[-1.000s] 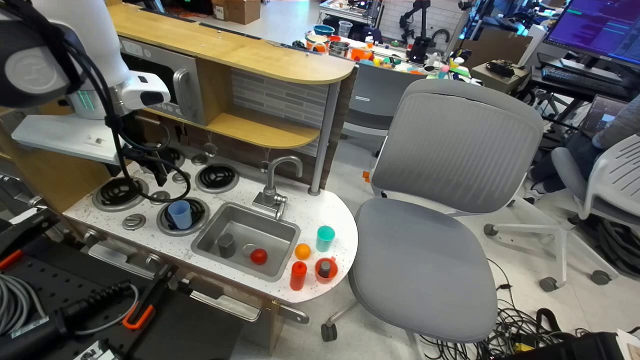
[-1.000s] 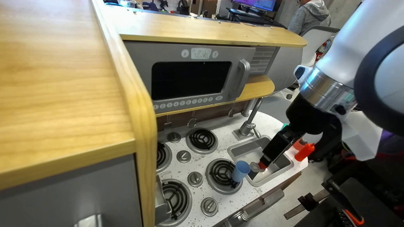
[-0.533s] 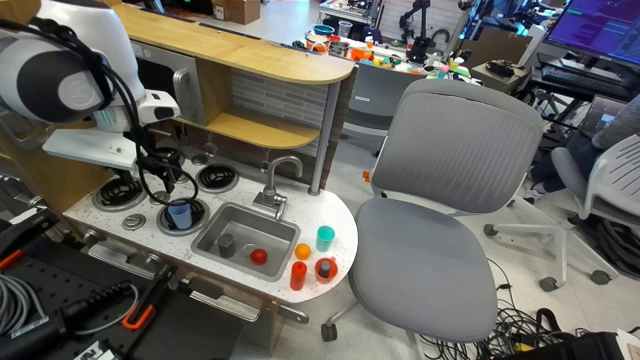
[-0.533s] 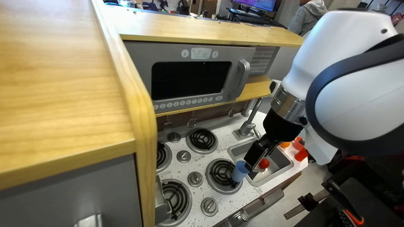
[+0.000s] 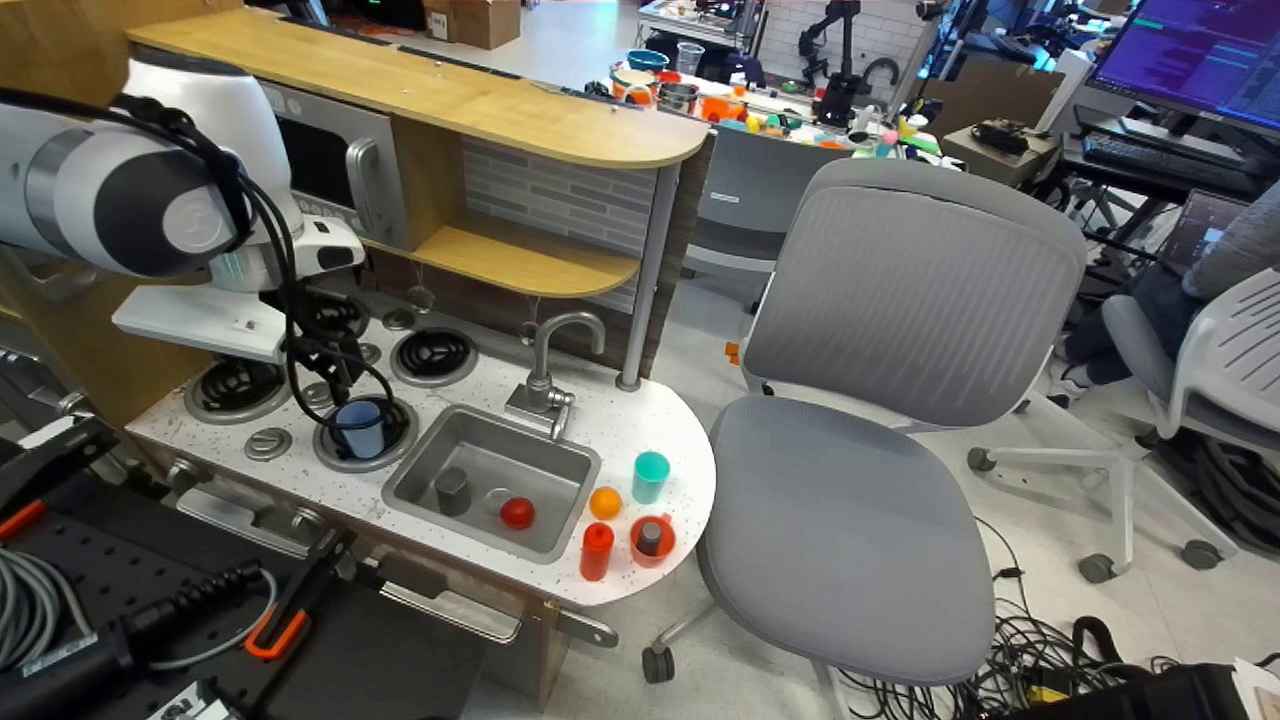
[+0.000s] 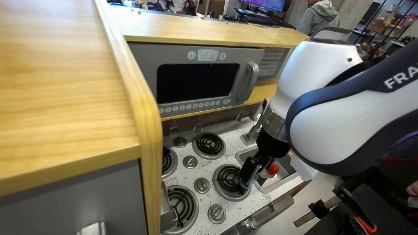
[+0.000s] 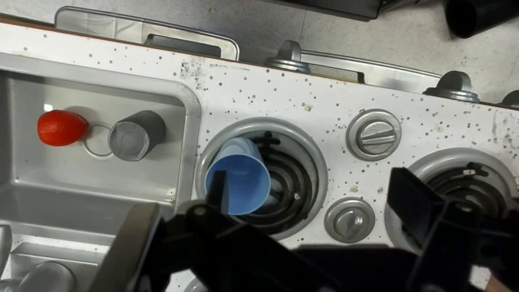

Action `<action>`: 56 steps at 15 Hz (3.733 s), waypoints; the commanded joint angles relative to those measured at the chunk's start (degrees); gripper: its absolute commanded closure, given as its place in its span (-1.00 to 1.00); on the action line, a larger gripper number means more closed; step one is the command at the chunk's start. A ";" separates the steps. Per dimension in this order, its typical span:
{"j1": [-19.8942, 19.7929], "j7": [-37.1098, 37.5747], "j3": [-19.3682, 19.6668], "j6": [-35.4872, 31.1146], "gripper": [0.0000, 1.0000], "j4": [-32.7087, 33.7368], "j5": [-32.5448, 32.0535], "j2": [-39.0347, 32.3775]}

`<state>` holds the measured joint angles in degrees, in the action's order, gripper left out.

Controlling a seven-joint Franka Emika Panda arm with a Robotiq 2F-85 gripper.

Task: Take the blue cup and put it in the sink

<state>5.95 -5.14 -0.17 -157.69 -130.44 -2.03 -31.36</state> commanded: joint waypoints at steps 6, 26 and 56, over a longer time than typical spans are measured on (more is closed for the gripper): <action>2.73 5.28 1.58 -0.18 -1.00 5.82 -2.22 -7.20; 6.20 8.09 5.50 0.64 0.46 12.78 -5.49 -14.29; -3.64 11.57 11.75 -3.57 0.98 16.84 -3.80 -16.34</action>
<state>3.81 6.05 12.44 -160.48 -117.20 -6.32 -43.87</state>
